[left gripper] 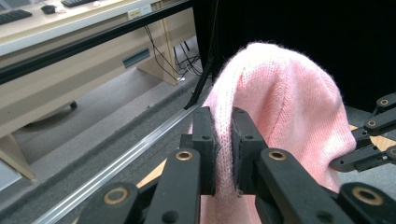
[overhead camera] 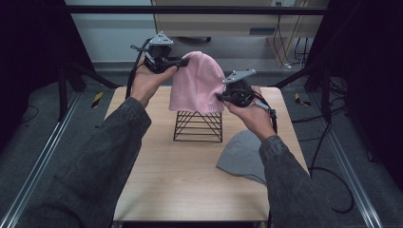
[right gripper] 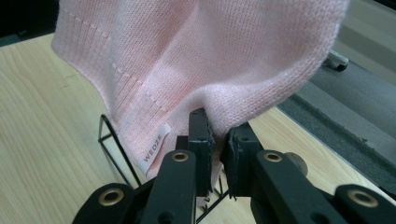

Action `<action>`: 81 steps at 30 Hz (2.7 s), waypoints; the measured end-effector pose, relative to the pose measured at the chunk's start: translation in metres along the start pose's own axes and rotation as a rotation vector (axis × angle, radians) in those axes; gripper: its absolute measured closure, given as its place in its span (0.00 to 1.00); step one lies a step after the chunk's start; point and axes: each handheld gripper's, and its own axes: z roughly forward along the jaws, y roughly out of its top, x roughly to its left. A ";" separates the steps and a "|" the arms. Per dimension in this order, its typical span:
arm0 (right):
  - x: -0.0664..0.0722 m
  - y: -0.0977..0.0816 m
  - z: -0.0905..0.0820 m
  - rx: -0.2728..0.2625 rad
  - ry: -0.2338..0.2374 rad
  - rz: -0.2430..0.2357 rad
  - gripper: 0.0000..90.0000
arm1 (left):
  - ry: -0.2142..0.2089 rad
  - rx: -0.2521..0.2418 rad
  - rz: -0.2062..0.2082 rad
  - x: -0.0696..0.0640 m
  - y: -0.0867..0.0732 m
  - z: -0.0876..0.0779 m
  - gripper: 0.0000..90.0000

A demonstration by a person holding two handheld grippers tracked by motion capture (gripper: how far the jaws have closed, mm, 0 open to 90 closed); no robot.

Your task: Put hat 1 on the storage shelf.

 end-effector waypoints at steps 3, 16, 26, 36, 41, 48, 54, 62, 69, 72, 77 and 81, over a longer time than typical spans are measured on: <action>0.001 -0.004 0.000 0.003 -0.002 -0.008 0.91 | -0.001 -0.002 0.006 -0.003 -0.006 -0.001 0.91; 0.005 -0.024 0.006 0.032 0.007 -0.026 0.91 | -0.007 0.001 0.024 -0.012 -0.027 -0.001 0.91; 0.010 -0.039 0.018 0.064 0.017 -0.017 0.90 | -0.030 0.025 0.049 -0.026 -0.041 0.004 0.91; 0.014 -0.051 0.022 0.097 0.027 -0.004 0.87 | -0.043 0.037 0.070 -0.037 -0.048 0.002 0.92; 0.014 -0.055 0.025 0.104 0.032 0.015 0.86 | -0.047 0.054 0.075 -0.039 -0.053 0.004 0.92; 0.015 -0.060 0.027 0.124 0.011 0.023 0.76 | -0.059 0.065 0.061 -0.042 -0.064 0.007 0.93; 0.015 -0.068 0.025 0.128 0.000 0.045 0.69 | -0.059 0.086 0.062 -0.044 -0.073 0.009 0.93; 0.013 -0.070 0.017 0.131 -0.030 0.048 0.61 | -0.068 0.119 0.057 -0.044 -0.083 0.011 0.93; 0.011 -0.076 0.011 0.141 -0.044 0.053 0.57 | -0.054 0.168 0.046 -0.043 -0.097 0.011 0.92; 0.010 -0.083 0.008 0.148 -0.048 0.058 0.56 | -0.064 0.186 0.036 -0.042 -0.104 0.010 0.92; 0.009 -0.093 0.003 0.162 -0.057 0.072 0.55 | -0.063 0.218 0.039 -0.045 -0.111 0.010 0.91; 0.008 -0.101 -0.003 0.165 -0.070 0.088 0.52 | -0.064 0.226 0.022 -0.046 -0.116 0.011 0.87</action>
